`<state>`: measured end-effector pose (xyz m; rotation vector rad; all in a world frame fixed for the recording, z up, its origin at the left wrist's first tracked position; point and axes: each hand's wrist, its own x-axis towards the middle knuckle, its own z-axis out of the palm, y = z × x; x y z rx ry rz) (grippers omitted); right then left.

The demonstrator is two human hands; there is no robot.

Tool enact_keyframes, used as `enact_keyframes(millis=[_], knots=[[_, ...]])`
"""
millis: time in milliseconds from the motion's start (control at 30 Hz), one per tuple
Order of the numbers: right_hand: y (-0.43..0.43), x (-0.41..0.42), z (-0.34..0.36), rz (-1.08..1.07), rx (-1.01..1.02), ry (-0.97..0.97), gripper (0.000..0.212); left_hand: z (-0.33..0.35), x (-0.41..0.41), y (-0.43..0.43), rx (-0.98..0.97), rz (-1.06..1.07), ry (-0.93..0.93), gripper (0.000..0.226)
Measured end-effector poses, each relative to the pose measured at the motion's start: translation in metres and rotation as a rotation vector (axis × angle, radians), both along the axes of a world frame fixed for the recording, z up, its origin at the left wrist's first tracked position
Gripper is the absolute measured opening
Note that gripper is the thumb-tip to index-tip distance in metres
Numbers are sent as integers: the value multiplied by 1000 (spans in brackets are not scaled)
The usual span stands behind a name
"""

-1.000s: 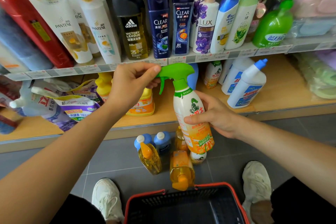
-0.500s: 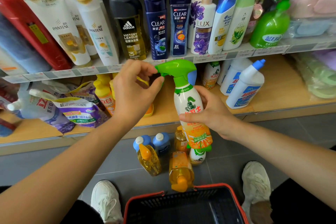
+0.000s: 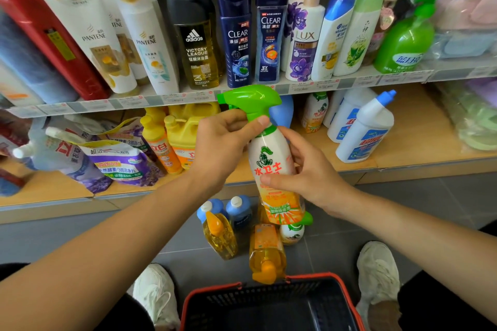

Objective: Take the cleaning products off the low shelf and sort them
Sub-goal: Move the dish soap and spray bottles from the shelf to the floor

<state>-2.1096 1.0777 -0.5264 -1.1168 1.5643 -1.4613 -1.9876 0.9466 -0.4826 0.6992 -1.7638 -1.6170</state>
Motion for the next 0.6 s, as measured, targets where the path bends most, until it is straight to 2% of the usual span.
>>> enact_keyframes(millis=[100, 200, 300, 400, 467, 533, 600], knots=[[0, -15, 8, 156, 36, -145, 91, 3, 4, -9, 137, -53, 69, 9], [1, -20, 14, 179, 49, -81, 93, 3, 3, -9, 195, -72, 99, 17], [2, -10, 13, 79, -8, 69, 90, 4, -1, -1, 210, -44, 136, 18], [6, 2, 6, -36, -17, 298, 98, 2, -6, 7, 156, 78, 152, 9], [8, 7, 4, -102, 9, 380, 100, 0, -8, 10, 145, 113, 147, 6], [8, 8, 6, -95, 15, 366, 98, 0, -9, 10, 161, 87, 139, 7], [7, 3, 11, -14, 16, 240, 93, 0, -9, 6, 190, 29, 133, 10]])
